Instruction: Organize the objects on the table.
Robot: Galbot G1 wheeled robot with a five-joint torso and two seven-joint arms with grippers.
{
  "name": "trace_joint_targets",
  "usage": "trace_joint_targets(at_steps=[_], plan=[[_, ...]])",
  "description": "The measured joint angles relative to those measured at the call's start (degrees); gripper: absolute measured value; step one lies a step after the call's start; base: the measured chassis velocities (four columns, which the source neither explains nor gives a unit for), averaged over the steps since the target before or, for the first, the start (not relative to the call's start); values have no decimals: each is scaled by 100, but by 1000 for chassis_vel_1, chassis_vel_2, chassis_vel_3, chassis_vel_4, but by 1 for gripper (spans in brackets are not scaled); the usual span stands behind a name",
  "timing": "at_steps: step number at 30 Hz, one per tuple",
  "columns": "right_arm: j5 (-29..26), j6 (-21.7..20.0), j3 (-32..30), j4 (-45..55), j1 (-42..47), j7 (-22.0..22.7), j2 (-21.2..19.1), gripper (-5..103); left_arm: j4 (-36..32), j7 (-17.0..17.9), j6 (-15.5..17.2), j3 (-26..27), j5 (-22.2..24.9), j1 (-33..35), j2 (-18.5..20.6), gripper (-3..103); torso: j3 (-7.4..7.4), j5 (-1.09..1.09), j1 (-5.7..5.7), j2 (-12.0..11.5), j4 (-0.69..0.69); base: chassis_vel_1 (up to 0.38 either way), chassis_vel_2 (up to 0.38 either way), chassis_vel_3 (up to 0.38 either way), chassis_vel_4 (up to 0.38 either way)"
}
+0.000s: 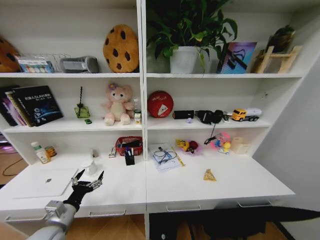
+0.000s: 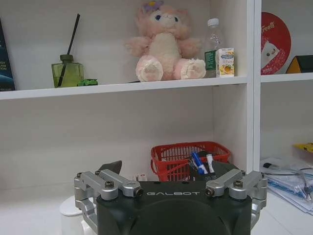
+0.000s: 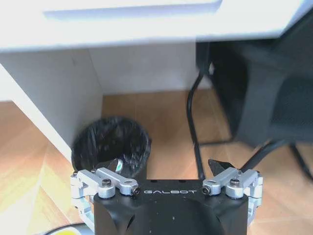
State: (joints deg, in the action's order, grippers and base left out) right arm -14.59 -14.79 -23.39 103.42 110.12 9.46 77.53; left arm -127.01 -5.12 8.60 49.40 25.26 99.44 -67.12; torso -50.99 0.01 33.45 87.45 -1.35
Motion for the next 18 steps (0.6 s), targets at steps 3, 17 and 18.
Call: trace_joint_targets(at_steps=[3,17,18], plan=[[-18,-56,-390,897,743,-265,-260,100,0,0,0,0,0,0,0,100,0,1,0,0,-3,0,0,0,0],[22,-659,-1040,3078,-172,161,-661,100,0,0,0,0,0,0,0,100,-1,0,0,-1,-3,0,0,0,0],[-130,-810,-1045,2590,-1170,458,-869,100,-1,0,-1,0,0,0,0,100,-1,2,0,-1,0,0,0,0,0]])
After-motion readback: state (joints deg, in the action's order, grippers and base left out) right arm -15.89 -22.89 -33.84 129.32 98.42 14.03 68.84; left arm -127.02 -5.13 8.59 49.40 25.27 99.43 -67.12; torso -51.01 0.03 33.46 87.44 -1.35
